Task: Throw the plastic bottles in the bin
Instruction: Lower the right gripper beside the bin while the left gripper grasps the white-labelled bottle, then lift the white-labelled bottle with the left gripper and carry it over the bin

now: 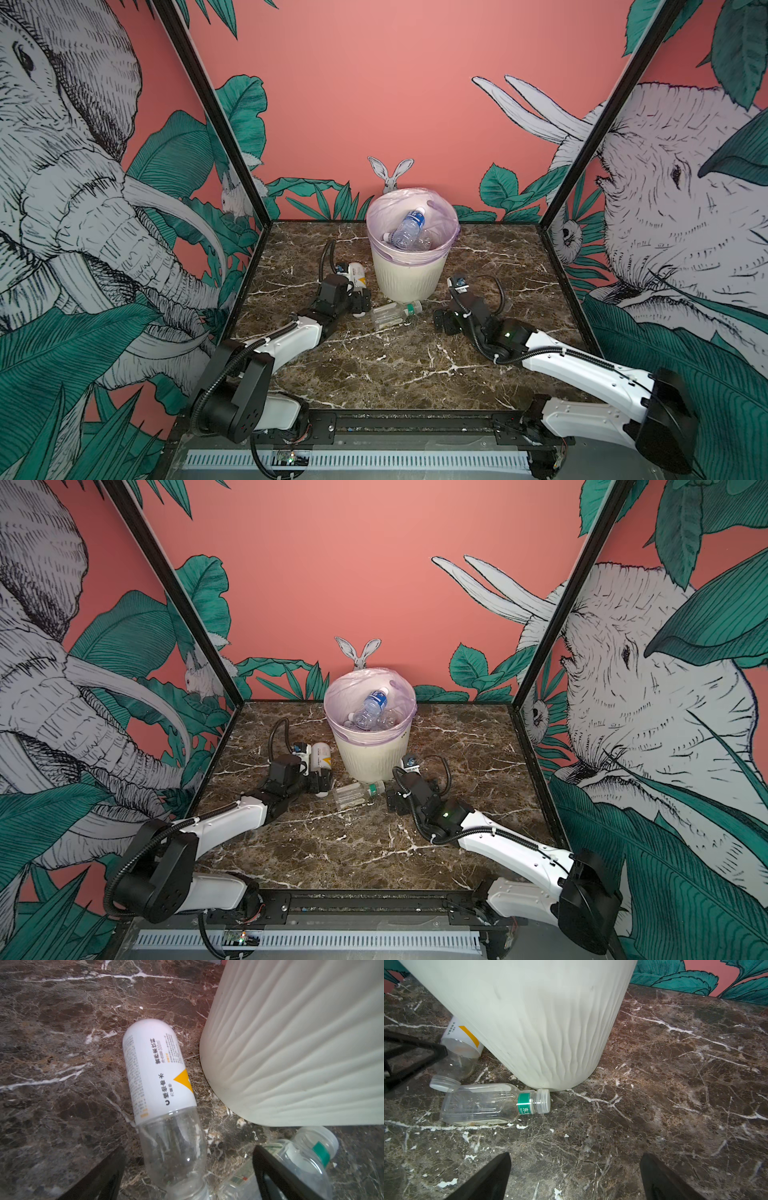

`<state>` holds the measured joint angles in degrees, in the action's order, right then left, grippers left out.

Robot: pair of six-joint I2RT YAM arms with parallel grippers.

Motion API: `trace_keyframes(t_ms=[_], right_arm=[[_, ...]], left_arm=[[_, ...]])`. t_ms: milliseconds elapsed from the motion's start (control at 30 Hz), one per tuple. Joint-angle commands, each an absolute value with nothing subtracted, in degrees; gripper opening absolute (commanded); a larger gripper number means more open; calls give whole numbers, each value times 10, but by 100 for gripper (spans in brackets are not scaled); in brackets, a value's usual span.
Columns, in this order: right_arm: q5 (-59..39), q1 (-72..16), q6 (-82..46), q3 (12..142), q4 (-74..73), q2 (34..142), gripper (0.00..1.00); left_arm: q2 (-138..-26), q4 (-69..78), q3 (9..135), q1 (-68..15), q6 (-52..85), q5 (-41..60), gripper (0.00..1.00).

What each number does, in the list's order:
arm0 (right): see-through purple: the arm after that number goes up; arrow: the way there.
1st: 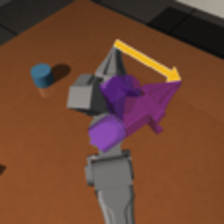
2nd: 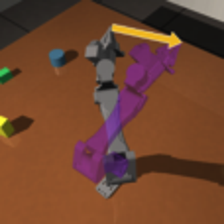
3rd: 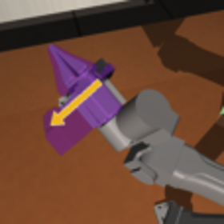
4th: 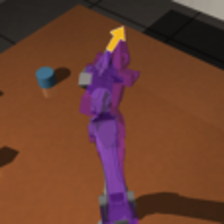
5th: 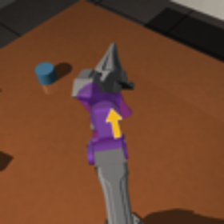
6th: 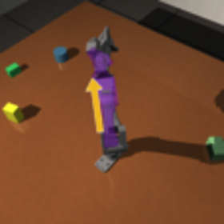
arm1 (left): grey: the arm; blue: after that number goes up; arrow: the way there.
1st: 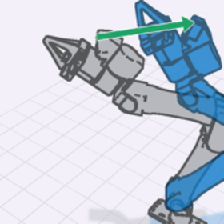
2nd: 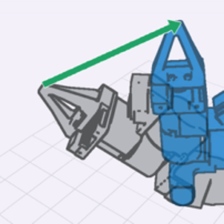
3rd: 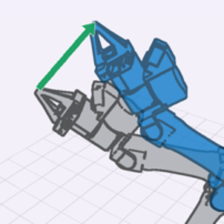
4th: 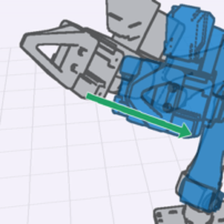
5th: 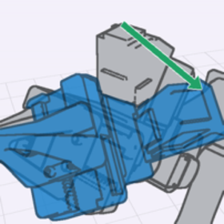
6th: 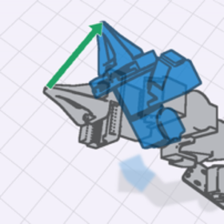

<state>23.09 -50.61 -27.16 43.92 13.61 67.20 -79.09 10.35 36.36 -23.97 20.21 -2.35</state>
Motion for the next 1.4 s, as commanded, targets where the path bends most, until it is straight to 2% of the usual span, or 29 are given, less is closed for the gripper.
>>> trace_keyframes(t_ms=[0,467,867,1067,1367], right_arm=[[226,-504,-253,421,76,681,99],[181,-476,-225,362,-5,692,99],[164,-452,-219,349,-2,669,99],[159,-443,-219,346,-1,670,99],[157,-441,-220,344,-6,673,99]], left_arm=[[-815,45,408,-238,207,-61,96],[-925,-26,511,-238,210,-100,97],[-983,-58,556,-238,212,-106,95],[-1001,-59,555,-238,214,-109,89],[-992,-43,528,-238,203,-108,73]])
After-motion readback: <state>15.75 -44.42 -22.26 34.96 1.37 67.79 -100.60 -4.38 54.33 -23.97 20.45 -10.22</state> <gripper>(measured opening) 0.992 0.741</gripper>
